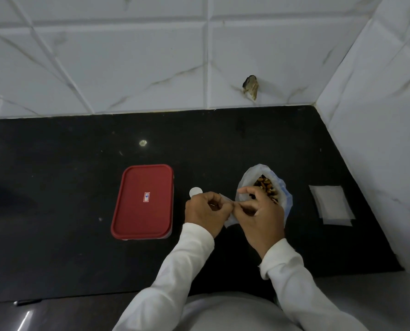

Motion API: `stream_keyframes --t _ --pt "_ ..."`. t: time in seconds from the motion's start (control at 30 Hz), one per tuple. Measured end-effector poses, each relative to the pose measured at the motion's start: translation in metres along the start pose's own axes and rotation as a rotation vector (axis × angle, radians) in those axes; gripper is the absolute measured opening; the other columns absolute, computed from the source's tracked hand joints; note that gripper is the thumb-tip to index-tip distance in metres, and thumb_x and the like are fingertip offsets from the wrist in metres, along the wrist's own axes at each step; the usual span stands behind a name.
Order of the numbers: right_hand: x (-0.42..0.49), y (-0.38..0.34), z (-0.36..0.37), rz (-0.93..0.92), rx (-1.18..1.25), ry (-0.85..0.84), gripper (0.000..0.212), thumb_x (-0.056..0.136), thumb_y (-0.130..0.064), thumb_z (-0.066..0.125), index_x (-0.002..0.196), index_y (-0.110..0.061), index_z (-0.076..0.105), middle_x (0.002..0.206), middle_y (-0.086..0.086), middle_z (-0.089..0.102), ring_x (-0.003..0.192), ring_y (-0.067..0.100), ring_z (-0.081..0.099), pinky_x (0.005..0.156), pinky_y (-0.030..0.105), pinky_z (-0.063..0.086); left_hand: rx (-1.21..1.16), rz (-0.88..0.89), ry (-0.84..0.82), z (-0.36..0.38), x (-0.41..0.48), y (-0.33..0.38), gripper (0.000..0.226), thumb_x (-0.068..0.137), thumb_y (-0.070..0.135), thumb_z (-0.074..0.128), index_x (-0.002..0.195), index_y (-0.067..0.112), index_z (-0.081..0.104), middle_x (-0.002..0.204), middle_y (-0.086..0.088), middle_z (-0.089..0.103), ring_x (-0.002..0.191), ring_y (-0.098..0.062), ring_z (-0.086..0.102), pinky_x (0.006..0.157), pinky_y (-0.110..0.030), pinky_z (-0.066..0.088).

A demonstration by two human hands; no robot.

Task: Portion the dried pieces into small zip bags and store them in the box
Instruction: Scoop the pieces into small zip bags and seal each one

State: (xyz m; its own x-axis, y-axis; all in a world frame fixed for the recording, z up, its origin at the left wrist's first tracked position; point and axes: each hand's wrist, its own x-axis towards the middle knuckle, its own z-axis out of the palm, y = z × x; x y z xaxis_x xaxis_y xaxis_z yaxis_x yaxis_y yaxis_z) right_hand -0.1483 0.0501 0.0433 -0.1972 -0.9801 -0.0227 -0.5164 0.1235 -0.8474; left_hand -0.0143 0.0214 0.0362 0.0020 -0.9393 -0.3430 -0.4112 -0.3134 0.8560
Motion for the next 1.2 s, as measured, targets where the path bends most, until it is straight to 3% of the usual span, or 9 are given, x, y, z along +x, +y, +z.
stream_keyframes --t 0.17,0.33,0.57,0.67,0.83,0.93,1.0,1.07,1.2 --pt "0.000 -0.003 0.001 -0.011 -0.021 0.011 0.027 0.084 -0.014 0.073 0.103 -0.026 0.058 0.068 -0.019 0.063 0.073 -0.018 0.059 0.067 -0.003 0.040 0.006 -0.036 -0.102 -0.005 0.006 0.006 0.004 0.088 0.017 0.072 0.085 0.018 0.071 0.082 0.001 0.074 0.077 -0.011 0.072 0.078 -0.023 0.059" --pt "0.010 0.003 -0.008 0.109 0.026 0.121 0.026 0.081 -0.013 0.073 0.101 -0.022 0.060 0.080 -0.014 0.065 0.077 -0.012 0.062 0.067 0.012 0.054 0.038 -0.074 -0.212 -0.014 0.010 0.008 0.006 0.089 0.018 0.070 0.083 0.017 0.069 0.073 -0.001 0.072 0.066 -0.008 0.069 0.076 -0.026 0.059" --pt "0.000 -0.010 -0.001 -0.013 -0.069 0.074 0.030 0.085 -0.010 0.071 0.107 -0.020 0.054 0.073 -0.025 0.050 0.077 -0.031 0.048 0.074 -0.009 0.030 0.034 -0.109 -0.043 0.001 0.006 0.008 0.020 0.089 0.038 0.068 0.088 0.021 0.058 0.086 -0.004 0.071 0.076 -0.018 0.072 0.075 -0.037 0.062" --pt "0.001 -0.011 -0.002 -0.005 -0.118 0.083 0.031 0.086 -0.014 0.071 0.112 -0.021 0.055 0.077 -0.025 0.052 0.073 -0.020 0.054 0.076 -0.004 0.038 -0.006 -0.073 -0.060 0.000 0.003 0.006 0.016 0.090 0.027 0.070 0.092 0.022 0.055 0.090 -0.002 0.070 0.073 -0.014 0.073 0.071 -0.033 0.063" --pt "0.006 -0.026 -0.009 0.067 -0.314 -0.301 0.045 0.091 -0.025 0.066 0.128 -0.028 0.041 0.110 -0.016 0.051 0.094 -0.004 0.046 0.068 -0.012 0.021 0.048 0.043 -0.037 -0.008 0.003 0.008 0.014 0.088 0.018 0.071 0.089 0.023 0.058 0.086 -0.001 0.070 0.075 -0.014 0.071 0.074 -0.032 0.062" --pt "0.011 -0.035 -0.019 0.032 -0.440 -0.243 0.040 0.095 -0.028 0.059 0.130 -0.027 0.040 0.095 -0.014 0.036 0.093 -0.004 0.037 0.065 -0.015 0.009 0.281 0.046 -0.059 -0.011 0.005 0.011 0.018 0.086 0.026 0.073 0.085 0.027 0.055 0.087 0.001 0.066 0.078 -0.014 0.066 0.075 -0.029 0.058" --pt "0.016 -0.037 -0.023 0.031 -0.454 -0.182 0.037 0.092 -0.027 0.064 0.121 -0.030 0.041 0.086 -0.015 0.028 0.081 -0.005 0.034 0.068 -0.011 0.014 0.437 0.009 -0.038 -0.016 0.007 0.015 0.025 0.083 0.034 0.074 0.085 0.030 0.050 0.091 0.003 0.064 0.083 -0.017 0.064 0.073 -0.032 0.057" --pt "0.020 -0.039 -0.025 0.050 -0.425 -0.195 0.038 0.086 -0.027 0.070 0.111 -0.033 0.042 0.081 -0.017 0.032 0.081 -0.001 0.049 0.066 -0.006 0.024 0.539 0.013 -0.035 -0.022 0.008 0.023 0.031 0.081 0.038 0.074 0.090 0.031 0.045 0.092 0.004 0.062 0.084 -0.018 0.063 0.071 -0.034 0.057" --pt "0.019 -0.038 -0.025 0.056 -0.346 -0.233 0.034 0.087 -0.028 0.070 0.102 -0.034 0.040 0.078 -0.025 0.030 0.071 -0.007 0.038 0.076 -0.011 0.019 0.487 0.184 -0.085 -0.024 0.007 0.028 0.043 0.078 0.043 0.074 0.107 0.038 0.044 0.108 0.009 0.052 0.103 -0.015 0.053 0.089 -0.037 0.052"
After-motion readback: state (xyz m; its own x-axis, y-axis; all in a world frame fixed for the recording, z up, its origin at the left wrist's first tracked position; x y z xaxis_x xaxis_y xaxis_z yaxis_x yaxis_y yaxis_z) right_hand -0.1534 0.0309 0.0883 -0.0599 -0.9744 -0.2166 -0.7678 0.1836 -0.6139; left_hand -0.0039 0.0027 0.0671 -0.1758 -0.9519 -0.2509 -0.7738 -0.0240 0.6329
